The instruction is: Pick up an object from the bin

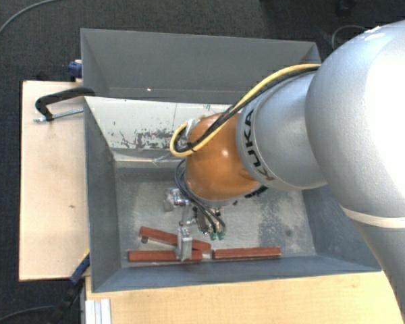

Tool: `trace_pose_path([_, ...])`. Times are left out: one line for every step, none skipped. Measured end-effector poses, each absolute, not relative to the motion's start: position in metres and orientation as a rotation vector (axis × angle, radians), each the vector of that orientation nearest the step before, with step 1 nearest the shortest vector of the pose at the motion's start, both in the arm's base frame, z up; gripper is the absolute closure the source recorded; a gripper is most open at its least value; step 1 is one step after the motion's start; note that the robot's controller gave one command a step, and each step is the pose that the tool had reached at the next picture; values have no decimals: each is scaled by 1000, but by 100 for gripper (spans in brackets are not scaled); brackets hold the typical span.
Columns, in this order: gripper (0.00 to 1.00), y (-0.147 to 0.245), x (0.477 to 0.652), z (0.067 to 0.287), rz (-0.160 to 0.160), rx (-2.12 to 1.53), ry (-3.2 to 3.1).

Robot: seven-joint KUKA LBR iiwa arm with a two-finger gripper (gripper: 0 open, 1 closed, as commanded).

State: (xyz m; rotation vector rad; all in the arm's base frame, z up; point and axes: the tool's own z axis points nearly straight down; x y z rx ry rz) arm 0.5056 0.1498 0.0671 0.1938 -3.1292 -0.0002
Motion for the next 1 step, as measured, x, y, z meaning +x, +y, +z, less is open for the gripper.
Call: trace_pose_path([100, 149, 507, 71, -2, 188, -3135])
